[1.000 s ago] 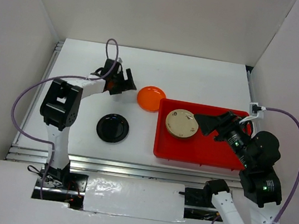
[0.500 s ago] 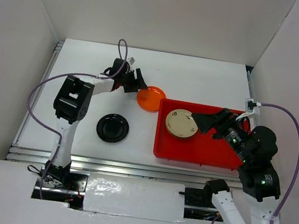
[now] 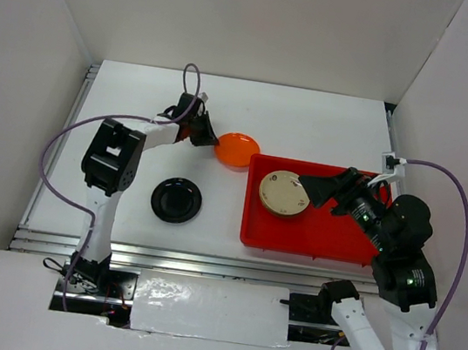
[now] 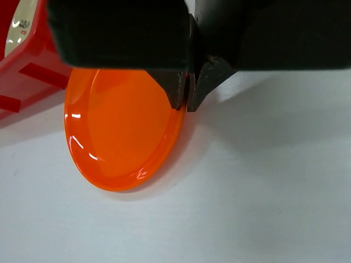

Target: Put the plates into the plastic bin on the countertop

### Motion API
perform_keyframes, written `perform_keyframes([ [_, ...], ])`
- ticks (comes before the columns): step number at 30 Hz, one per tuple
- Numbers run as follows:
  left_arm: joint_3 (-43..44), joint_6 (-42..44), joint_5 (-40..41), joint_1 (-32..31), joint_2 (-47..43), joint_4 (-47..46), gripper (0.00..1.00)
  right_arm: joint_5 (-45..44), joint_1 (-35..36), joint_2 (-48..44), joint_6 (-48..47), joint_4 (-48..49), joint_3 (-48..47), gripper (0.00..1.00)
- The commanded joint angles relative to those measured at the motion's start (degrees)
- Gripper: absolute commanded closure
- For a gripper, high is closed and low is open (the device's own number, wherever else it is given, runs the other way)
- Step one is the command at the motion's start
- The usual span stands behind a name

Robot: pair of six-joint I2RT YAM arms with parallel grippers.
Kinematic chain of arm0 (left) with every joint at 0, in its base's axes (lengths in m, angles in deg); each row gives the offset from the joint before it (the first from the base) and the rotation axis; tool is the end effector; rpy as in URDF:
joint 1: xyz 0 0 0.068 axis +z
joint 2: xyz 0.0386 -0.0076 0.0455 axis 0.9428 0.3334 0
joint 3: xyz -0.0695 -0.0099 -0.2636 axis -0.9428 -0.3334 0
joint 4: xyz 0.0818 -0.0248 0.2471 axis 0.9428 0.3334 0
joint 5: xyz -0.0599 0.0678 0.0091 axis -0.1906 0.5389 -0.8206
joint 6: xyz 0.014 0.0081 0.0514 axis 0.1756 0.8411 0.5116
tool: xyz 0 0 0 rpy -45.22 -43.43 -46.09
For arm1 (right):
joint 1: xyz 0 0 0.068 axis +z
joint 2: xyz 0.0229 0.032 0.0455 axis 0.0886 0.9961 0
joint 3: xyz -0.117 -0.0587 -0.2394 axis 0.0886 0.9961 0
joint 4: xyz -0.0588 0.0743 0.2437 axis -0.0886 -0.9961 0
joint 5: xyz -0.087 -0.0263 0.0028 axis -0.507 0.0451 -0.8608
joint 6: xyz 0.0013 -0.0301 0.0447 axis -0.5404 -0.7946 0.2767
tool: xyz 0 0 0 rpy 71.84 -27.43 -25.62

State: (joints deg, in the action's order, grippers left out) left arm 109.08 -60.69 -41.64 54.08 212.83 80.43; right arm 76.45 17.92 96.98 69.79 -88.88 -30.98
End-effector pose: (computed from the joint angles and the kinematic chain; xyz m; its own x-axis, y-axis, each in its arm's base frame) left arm 0.4642 -0.1467 0.1513 -0.7628 -0.4362 -0.4773 -0.0442 0.7716 -0.6345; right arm 0.0940 0.0335 0.4015 -0.3801 0.4660 -0.7990 -0.3831 0.7069 0.5946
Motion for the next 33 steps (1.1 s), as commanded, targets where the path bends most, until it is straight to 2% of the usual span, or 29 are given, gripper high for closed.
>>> perform_keyframes([
  [1,-3.5,1.0,12.7,0.6,-4.6,12.2,1.00,0.9,-0.4,0.6,-0.6,3.0,0.6,0.00],
  [3,-8.1,-2.3,19.1,1.2,-12.3,13.9,1.00,0.7,-0.4,0.4,-0.7,2.8,0.7,0.00],
  [4,-9.6,-3.6,26.5,1.4,-15.2,14.6,1.00,0.5,-0.4,0.4,-0.7,2.8,0.8,0.00],
  [5,-11.3,-5.1,30.3,1.3,-21.3,16.2,1.00,0.4,-0.4,0.3,-0.8,2.9,0.9,0.00],
  [8,-16.5,-9.0,39.3,0.6,-32.2,16.3,1.00,0.3,-0.4,0.3,-0.6,3.3,1.1,0.00],
  [10,-18.3,-7.6,37.8,0.5,-36.1,14.8,1.00,0.8,-0.3,0.7,-0.1,4.0,1.4,0.00],
  [12,-17.2,-4.9,32.8,0.1,-39.3,14.0,1.00,0.8,-0.4,0.8,0.1,4.3,1.6,0.00],
  [16,-16.8,-1.6,25.8,-4.0,-43.4,10.6,1.00,0.8,-0.3,0.9,0.6,4.7,1.5,0.00],
  [17,-15.6,-0.2,21.1,-4.7,-43.1,9.7,1.00,0.8,-0.4,0.9,0.7,4.6,1.2,0.00],
  [20,-8.6,2.8,14.4,-9.4,-37.9,11.9,1.00,0.0,-0.3,0.3,1.1,4.2,0.8,0.00],
  [24,-2.9,3.5,10.3,-16.4,-30.1,12.1,1.00,-3.8,-0.4,-1.8,2.9,3.5,0.0,0.00],
  [27,0.1,2.5,8.7,-20.3,-24.3,9.5,1.00,-7.2,-0.4,-3.7,4.3,3.1,0.4,0.00],
  [31,8.7,2.8,9.6,-23.8,-13.6,13.1,1.00,-7.2,-0.3,-3.5,3.7,0.4,-1.2,0.00],
  [33,10.3,3.0,10.8,-24.6,-11.0,13.9,1.00,-6.9,-0.4,-3.8,3.1,-0.5,-1.6,0.00],
])
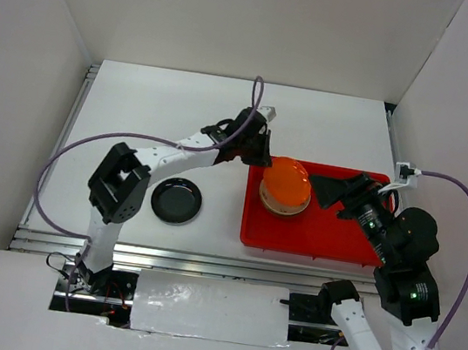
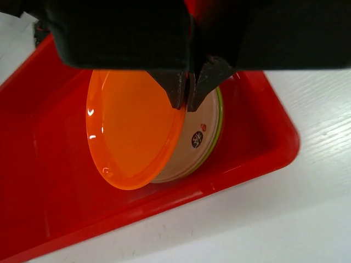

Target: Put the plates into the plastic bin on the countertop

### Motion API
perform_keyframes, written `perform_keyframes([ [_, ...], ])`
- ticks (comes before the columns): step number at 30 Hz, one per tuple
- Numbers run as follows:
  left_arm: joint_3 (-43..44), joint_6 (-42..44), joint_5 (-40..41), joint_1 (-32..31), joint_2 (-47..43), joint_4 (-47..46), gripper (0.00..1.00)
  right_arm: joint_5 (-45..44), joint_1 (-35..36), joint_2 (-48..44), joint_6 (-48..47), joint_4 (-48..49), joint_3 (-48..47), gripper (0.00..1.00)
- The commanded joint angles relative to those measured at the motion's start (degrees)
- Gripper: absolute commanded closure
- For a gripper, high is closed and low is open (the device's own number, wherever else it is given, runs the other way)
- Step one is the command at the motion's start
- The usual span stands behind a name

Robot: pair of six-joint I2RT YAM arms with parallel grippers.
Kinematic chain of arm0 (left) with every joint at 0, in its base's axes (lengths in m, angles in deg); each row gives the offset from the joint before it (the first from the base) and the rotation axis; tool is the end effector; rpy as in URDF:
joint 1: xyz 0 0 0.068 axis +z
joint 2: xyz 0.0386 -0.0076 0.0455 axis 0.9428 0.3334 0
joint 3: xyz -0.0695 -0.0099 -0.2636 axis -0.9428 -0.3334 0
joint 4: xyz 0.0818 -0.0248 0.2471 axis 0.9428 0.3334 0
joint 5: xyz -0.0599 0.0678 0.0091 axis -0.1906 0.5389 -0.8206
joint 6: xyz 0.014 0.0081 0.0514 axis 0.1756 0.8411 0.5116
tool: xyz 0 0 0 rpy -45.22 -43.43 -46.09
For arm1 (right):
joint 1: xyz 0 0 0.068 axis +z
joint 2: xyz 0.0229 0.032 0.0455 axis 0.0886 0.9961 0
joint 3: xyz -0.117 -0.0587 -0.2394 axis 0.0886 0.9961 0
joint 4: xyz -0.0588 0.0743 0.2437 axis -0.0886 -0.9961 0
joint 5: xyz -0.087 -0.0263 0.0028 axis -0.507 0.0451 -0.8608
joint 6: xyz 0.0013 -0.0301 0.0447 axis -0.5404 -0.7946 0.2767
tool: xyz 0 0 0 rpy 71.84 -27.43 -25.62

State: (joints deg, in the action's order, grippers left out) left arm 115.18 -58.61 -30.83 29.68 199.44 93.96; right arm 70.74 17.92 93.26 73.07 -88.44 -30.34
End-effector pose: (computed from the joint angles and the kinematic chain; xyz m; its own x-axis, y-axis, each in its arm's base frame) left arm 0.3489 -0.3051 0.2720 -0.7615 -0.1712 -0.6252 0.2843 0.7786 -0.5595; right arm 0.0792 0.0266 0.4035 -0.3016 0.5464 -0.7814 -0.3303 0.7089 0.6232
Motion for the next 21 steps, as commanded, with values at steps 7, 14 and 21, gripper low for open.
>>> perform_keyframes([
  [7,4.7,-0.8,0.1,-1.1,5.4,-2.0,0.70,-0.8,-0.4,-0.1,-1.5,-2.4,-3.6,0.00],
  [14,0.0,2.4,12.6,-6.0,-8.1,-0.4,0.01,0.2,-0.4,0.4,-2.2,-2.1,-3.7,0.00],
  [21,-15.8,-16.7,35.5,-0.4,-29.4,16.9,0.01,3.2,-0.4,1.2,-1.3,0.8,-0.8,0.00],
])
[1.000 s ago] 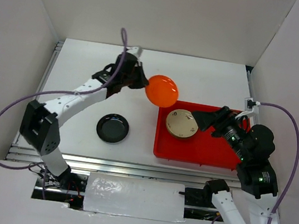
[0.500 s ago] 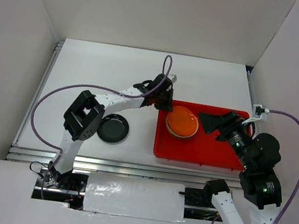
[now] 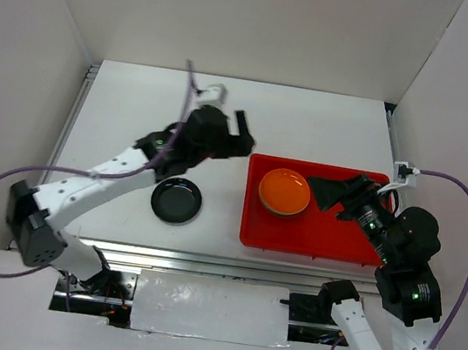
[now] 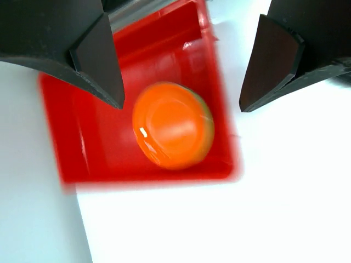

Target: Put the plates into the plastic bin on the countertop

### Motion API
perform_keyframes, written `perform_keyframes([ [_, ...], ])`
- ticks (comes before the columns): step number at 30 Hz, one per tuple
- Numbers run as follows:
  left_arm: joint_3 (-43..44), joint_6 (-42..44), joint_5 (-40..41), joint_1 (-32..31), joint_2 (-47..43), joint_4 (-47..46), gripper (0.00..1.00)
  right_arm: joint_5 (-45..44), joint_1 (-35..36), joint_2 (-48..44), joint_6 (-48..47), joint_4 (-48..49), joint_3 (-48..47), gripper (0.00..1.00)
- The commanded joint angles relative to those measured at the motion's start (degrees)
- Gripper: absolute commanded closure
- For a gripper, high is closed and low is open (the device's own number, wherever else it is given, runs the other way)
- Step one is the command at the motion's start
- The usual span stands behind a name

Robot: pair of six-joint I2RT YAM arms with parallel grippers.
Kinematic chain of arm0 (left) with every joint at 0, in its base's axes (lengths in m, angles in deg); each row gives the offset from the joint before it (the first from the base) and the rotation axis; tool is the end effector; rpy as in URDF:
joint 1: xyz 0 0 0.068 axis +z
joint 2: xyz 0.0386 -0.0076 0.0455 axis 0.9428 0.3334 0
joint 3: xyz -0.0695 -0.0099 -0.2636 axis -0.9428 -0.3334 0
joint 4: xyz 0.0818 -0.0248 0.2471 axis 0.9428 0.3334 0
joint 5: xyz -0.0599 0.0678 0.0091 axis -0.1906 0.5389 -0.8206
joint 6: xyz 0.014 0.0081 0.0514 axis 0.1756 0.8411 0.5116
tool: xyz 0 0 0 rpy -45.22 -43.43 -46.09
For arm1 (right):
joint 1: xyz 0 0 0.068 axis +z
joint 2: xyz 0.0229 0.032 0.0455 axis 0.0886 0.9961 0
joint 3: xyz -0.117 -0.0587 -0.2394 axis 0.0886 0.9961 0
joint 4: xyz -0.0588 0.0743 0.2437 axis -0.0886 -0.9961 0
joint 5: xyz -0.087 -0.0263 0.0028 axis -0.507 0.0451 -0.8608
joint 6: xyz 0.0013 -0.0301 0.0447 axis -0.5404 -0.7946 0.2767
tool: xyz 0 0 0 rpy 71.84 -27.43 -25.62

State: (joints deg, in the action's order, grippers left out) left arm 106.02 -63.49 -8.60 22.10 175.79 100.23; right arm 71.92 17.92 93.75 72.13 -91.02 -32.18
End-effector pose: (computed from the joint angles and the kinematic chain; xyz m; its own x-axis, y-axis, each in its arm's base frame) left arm 0.2483 -0.2633 0.3700 -0.5663 -0.3556 -0.7435 0.1865 0.8234 -0.5359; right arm 0.0759 0.0266 0.4076 -0.3238 0.5252 -0.7870 -0.3370 0.7132 0.6146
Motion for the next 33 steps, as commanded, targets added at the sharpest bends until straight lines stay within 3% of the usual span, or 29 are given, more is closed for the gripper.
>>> perform_keyframes([
  [1,-9.5,-14.5,13.3,9.3,-7.7,12.1,0.01,2.8,-0.4,0.8,-0.3,3.9,1.5,0.00],
  [6,-32.1,-23.3,8.8,25.2,-24.2,14.8,0.01,4.6,-0.4,1.1,-0.5,5.7,3.9,0.00],
  [8,-40.1,-20.7,5.9,32.4,-30.7,12.3,0.01,5.3,-0.4,1.1,-0.3,6.8,5.1,0.00],
  [13,-50.7,-13.8,-5.1,43.9,-41.7,7.5,0.01,6.9,-0.4,2.4,0.3,9.1,6.4,0.00],
  [18,-58.6,-8.6,-17.3,48.1,-44.6,-1.5,0.01,8.6,-0.3,3.4,1.3,11.7,7.4,0.00],
  [21,-61.5,-6.6,-24.0,48.1,-38.2,-8.4,0.01,9.5,-0.3,3.6,1.8,12.3,8.1,0.00],
  [28,-64.5,-6.7,-27.7,45.1,-28.4,-17.5,0.02,8.7,-0.3,3.2,1.2,11.3,8.1,0.00],
  [33,-64.7,-6.7,-25.6,43.8,-23.1,-18.4,0.15,8.8,-0.3,3.3,1.1,11.5,8.4,0.00],
])
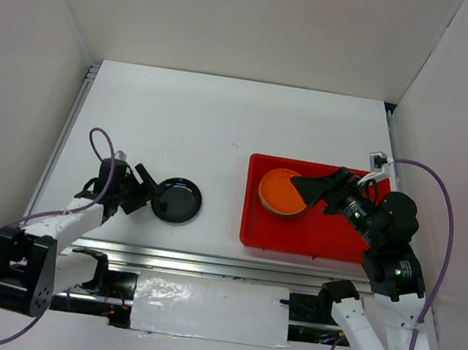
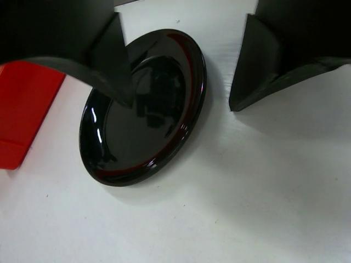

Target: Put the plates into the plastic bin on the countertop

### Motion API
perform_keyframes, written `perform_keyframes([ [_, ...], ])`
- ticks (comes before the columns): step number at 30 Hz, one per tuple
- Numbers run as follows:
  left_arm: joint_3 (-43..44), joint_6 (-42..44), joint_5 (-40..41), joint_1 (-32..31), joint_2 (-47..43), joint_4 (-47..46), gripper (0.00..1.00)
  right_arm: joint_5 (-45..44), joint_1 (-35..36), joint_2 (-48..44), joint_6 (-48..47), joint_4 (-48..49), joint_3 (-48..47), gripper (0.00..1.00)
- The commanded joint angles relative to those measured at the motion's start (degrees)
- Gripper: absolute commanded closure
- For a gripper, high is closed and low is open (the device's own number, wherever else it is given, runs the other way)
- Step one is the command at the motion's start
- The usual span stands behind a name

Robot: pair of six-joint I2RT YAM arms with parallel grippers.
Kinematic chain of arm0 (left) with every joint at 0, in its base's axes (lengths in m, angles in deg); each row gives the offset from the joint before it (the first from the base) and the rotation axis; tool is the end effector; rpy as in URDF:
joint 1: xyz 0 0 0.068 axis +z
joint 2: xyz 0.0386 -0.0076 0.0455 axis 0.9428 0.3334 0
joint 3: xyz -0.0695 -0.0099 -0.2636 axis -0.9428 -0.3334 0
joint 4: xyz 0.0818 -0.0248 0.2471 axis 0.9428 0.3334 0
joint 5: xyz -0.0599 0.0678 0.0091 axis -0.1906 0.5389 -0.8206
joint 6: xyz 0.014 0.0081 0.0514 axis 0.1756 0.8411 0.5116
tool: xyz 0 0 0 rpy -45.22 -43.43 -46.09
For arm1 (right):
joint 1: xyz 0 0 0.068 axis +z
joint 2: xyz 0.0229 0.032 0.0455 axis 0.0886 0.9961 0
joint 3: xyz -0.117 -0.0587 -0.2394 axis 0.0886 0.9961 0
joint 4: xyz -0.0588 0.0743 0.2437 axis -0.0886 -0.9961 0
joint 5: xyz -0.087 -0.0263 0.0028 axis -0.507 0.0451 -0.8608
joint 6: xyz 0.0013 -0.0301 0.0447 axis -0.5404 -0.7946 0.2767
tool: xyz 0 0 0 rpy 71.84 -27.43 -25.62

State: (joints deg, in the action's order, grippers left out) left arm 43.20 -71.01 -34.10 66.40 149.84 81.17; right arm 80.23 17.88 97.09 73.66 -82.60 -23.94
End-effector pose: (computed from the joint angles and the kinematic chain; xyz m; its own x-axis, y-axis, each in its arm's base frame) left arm 0.2013 -0.0192 0.1550 -0.5534 -0.7368 -0.3886 -0.4232 0.6505 -0.6307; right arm 0.1106 0.0394 0.3748 -0.4499 0.4873 -0.7484 -0.3889 0.6475 0.6554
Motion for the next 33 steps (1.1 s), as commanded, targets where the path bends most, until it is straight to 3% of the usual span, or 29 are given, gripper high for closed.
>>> perform_keyframes([
  [1,-2.1,0.7,0.1,-0.5,3.2,0.5,0.22,0.5,-0.3,0.1,-0.6,3.0,0.0,0.00],
  [3,-3.1,0.3,0.6,-0.5,3.7,0.1,0.33,0.2,-0.2,0.2,-0.6,3.0,0.0,0.00],
  [4,-3.5,0.3,0.5,-0.4,3.7,-0.2,0.50,0.2,-0.2,0.1,-0.6,3.0,-0.1,0.00],
  [7,-4.1,0.2,2.6,0.0,2.5,0.8,0.83,0.2,-0.3,0.3,-0.6,3.0,0.0,0.00],
  [10,-2.8,1.0,5.0,-0.2,-1.1,4.5,1.00,0.2,-0.2,0.2,-0.6,3.3,0.2,0.00],
  [17,7.2,3.8,9.1,-2.1,-16.9,15.0,1.00,0.6,-0.2,0.7,0.0,3.8,0.1,0.00],
  [21,17.3,3.8,7.0,-2.4,-17.0,19.0,1.00,-0.4,-0.2,0.8,0.2,3.7,-0.3,0.00],
  [25,25.0,4.1,-5.3,-6.0,-6.6,8.4,1.00,-4.3,-0.2,1.1,0.4,1.0,-2.4,0.00],
  [27,29.4,4.5,-9.0,-9.4,-0.3,6.5,1.00,-12.9,-0.1,1.0,2.0,-2.5,-3.5,0.00],
  [30,43.9,7.5,-5.8,-20.9,15.9,8.8,1.00,-25.5,-0.3,-0.2,4.2,-7.2,-6.9,0.00],
  [33,51.2,7.7,-5.6,-26.3,27.5,9.2,1.00,-35.3,-0.3,-0.9,5.3,-12.1,-10.6,0.00],
])
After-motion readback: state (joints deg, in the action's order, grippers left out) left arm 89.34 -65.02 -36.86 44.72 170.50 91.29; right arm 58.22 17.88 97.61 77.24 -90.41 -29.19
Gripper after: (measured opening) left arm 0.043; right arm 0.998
